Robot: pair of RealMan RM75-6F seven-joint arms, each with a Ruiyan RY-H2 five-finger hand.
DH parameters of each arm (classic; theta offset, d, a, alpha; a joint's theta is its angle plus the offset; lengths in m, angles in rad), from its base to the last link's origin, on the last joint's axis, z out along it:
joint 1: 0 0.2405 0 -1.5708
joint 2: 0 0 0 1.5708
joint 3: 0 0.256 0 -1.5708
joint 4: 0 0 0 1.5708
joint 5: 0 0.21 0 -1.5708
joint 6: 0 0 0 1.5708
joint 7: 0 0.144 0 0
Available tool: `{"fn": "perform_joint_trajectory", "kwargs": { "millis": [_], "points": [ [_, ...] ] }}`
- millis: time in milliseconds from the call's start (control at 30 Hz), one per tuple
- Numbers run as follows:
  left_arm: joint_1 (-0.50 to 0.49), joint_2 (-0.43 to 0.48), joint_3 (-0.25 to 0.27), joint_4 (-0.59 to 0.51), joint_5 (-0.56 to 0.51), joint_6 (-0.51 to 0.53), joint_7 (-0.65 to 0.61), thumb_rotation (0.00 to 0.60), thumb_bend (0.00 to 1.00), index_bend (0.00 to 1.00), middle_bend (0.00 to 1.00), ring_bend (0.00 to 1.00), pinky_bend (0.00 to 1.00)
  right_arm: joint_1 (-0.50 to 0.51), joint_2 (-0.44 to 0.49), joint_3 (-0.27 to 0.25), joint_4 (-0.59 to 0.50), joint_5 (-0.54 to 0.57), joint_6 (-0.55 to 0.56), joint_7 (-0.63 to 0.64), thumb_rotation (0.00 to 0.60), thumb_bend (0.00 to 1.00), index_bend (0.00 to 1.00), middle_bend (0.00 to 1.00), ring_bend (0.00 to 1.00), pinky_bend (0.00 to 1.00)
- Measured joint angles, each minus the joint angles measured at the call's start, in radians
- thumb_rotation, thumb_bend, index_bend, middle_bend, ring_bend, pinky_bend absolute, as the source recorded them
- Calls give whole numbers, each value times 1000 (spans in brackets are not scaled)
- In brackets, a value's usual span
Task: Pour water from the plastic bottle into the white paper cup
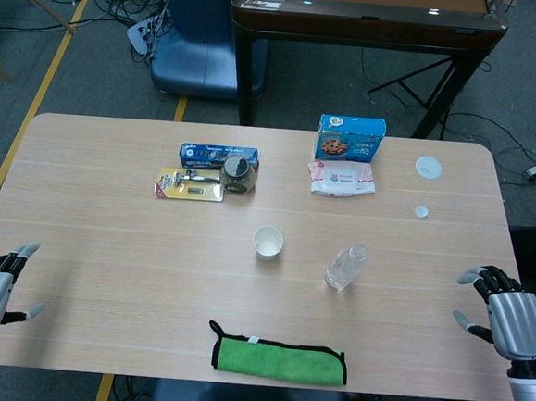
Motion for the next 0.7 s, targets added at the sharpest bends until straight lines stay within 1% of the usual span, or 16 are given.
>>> {"fn": "perform_joint_trajectory", "kwargs": {
  "millis": [300, 467, 533, 667, 700],
  "points": [
    [5, 6, 1, -10, -1, 6, 0, 600, 0, 141, 202, 274, 553, 1, -4, -1, 2, 0, -1, 0, 600, 0, 426, 358, 260, 461],
    [2, 3, 1, -3, -7, -2, 0, 600, 0, 141, 204, 275, 553, 1, -10, 6, 4, 12, 0, 27, 600, 0, 425, 358, 260, 461],
    [3, 1, 0, -2, -5, 4, -2, 600, 0, 141, 205, 276, 553, 3, -15, 8, 4, 17, -3, 50, 600, 0, 406, 354, 260, 461],
    [8, 5, 2, -5, 0, 13, -4, 600, 0, 141, 209, 276, 553, 14, -23, 10, 2, 28, -33, 96, 600, 0, 332, 338, 263, 463],
    [9, 6, 2, -7, -1, 14, -5, 600, 0, 141, 209, 276, 553, 18, -26, 12, 1, 32, -41, 100, 600, 0, 317, 336, 263, 483]
  ]
}}
